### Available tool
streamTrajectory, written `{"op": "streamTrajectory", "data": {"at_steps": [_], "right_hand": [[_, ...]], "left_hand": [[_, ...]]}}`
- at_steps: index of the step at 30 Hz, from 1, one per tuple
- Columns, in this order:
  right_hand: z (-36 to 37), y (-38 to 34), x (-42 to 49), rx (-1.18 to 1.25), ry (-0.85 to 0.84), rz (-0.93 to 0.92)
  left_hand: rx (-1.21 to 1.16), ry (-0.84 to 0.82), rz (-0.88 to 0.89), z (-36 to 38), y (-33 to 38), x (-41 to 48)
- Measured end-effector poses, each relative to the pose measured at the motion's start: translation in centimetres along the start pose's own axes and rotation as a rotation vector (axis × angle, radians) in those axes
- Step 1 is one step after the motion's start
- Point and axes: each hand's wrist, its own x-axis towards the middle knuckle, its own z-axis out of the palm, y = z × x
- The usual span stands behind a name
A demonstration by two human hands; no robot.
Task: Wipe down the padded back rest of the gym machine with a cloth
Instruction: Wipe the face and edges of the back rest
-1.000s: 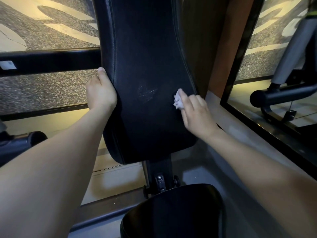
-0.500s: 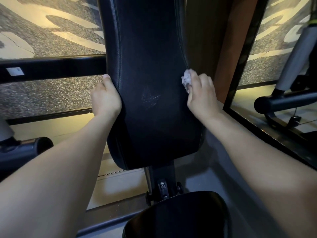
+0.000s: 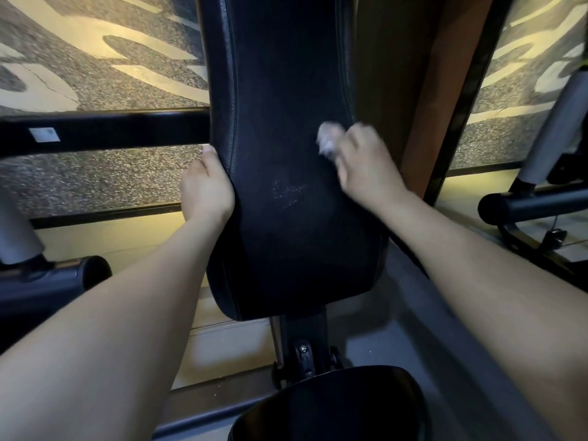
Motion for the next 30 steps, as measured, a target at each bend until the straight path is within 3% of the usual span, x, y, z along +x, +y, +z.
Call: {"op": "streamTrajectory", "data": {"at_steps": [2, 4, 9, 11, 16, 22, 24, 27, 29, 30], "right_hand": [[-0.5, 0.4, 2.3, 0.024, 0.081, 0.226], [0.0, -1.2, 2.0, 0.06, 0.083, 0.251], [1.1, -4.3, -3.5, 0.114, -0.099, -0.239], [0.5, -3.2, -2.1, 0.047, -0.113, -0.301], [0.0, -3.0, 0.9, 0.085, 0.012, 0.064], [0.5, -4.8, -4.1, 0.091, -0.175, -0.357], [0.2, -4.0, -2.2, 0.053, -0.141, -0.296], [0.1, -4.0, 0.1, 0.075, -0.011, -0.001], [0.6, -5.4, -0.8, 0.111, -0.005, -0.004], [0.8, -6.2, -1.9, 0.124, -0.034, -0.104]], "left_hand": [[-0.005, -0.01, 0.0, 0.0, 0.0, 0.0], [0.001, -0.02, -0.001, 0.1, 0.0, 0.1], [-0.007, -0.022, -0.036, 0.0, -0.1, 0.1], [-0.006, -0.023, -0.037, 0.0, 0.1, 0.1], [-0.031, -0.035, -0.046, 0.0, 0.1, 0.1], [-0.009, -0.027, -0.031, 0.0, -0.1, 0.2], [-0.017, -0.028, -0.032, 0.1, -0.1, 0.3], [-0.001, -0.022, -0.012, 0.1, -0.2, 0.4], [0.01, -0.021, -0.004, 0.2, -0.3, 0.5], [0.017, -0.017, -0.004, 0.2, -0.3, 0.5]]}}
